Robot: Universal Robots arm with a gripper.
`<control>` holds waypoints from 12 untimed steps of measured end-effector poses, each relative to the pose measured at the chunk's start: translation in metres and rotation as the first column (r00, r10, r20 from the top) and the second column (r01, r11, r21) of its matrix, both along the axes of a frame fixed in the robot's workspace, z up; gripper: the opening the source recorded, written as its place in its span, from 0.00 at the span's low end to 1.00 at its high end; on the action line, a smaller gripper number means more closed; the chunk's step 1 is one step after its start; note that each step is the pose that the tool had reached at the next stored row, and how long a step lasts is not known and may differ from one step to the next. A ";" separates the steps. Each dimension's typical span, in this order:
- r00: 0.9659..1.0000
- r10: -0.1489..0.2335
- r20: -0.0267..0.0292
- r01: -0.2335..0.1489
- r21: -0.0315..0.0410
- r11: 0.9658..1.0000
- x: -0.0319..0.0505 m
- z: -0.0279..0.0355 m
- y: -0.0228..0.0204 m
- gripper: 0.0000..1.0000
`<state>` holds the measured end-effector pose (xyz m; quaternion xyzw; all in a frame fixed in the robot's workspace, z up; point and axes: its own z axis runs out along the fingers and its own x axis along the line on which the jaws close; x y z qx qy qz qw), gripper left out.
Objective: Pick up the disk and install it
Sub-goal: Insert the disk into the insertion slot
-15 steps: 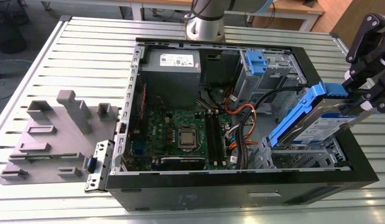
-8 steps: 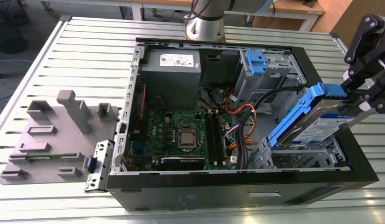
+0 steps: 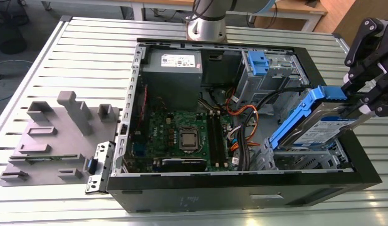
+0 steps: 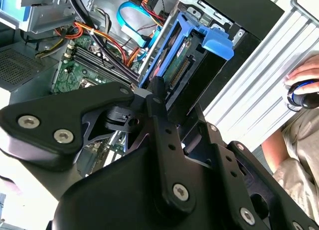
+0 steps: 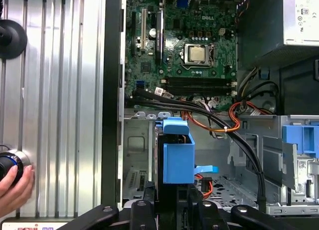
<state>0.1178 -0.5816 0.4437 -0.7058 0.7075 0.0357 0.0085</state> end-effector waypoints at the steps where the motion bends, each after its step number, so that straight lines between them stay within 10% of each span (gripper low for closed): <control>1: 1.000 0.000 0.000 0.000 0.000 1.000 0.0000 0.0000 0.0000 0.35; 12: 1.000 0.000 0.007 0.000 0.000 1.000 -0.0001 -0.0085 0.0000 0.35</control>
